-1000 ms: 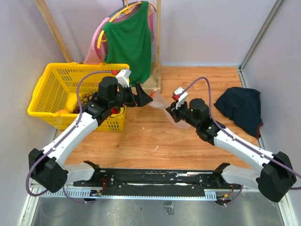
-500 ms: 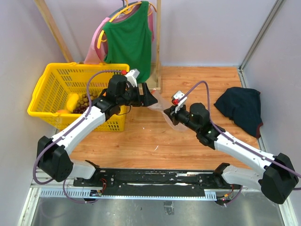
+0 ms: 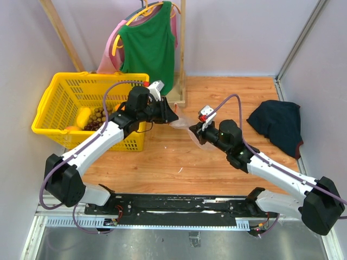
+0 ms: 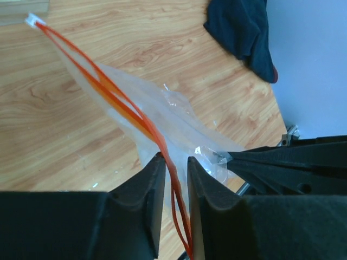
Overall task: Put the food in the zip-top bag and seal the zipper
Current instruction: Open the zipper of the food storage bag.
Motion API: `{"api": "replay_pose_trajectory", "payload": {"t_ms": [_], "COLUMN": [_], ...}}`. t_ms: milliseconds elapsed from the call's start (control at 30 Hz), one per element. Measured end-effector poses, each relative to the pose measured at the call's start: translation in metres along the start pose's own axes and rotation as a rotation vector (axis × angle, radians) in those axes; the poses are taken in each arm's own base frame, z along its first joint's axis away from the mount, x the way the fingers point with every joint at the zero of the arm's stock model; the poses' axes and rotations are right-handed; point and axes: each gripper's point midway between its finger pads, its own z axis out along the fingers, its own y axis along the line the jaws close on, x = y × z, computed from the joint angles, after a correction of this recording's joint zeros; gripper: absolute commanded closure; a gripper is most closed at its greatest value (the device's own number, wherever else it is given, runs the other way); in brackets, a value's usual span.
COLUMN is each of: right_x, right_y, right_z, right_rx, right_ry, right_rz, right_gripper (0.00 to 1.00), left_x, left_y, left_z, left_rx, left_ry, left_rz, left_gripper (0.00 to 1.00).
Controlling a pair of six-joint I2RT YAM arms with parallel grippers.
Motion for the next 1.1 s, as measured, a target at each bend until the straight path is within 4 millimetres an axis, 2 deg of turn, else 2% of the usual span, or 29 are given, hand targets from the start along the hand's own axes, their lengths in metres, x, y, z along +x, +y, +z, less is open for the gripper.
{"api": "replay_pose_trajectory", "payload": {"t_ms": [67,167,333,433,600,833,967,1100], "right_x": [-0.002,-0.005,-0.005,-0.001,-0.003,-0.040,-0.059,-0.069], "right_y": [-0.001,-0.002,-0.004,-0.005,-0.006,-0.010,-0.014,-0.028], "right_z": [-0.001,-0.002,-0.007,-0.013,-0.029,-0.046,-0.051,-0.047], "right_rx": [0.005,0.010,0.032,0.045,0.066,0.102,0.119,0.147], "right_ry": [-0.005,-0.014,-0.007,0.016,0.041,0.022,0.028,0.050], "right_rz": [0.000,0.003,0.022,0.046,0.104,0.171,0.214,0.277], "right_gripper": [0.98,0.90,0.79,0.68,0.54,0.36,0.31,0.30], "left_x": [-0.002,-0.005,-0.007,-0.007,-0.007,-0.006,-0.006,-0.006], "left_y": [-0.002,-0.007,-0.025,-0.037,-0.044,-0.050,-0.055,-0.060], "left_z": [0.000,-0.001,0.000,0.001,0.001,0.000,-0.004,-0.009], "left_rx": [0.002,0.010,0.023,0.023,-0.029,-0.127,-0.176,-0.233], "left_ry": [-0.003,-0.010,-0.024,-0.037,-0.064,-0.102,-0.131,-0.160], "left_rz": [0.006,0.028,0.118,0.189,0.305,0.479,0.572,0.665], "left_gripper": [0.89,0.96,0.99,1.00,1.00,1.00,1.00,1.00]}}
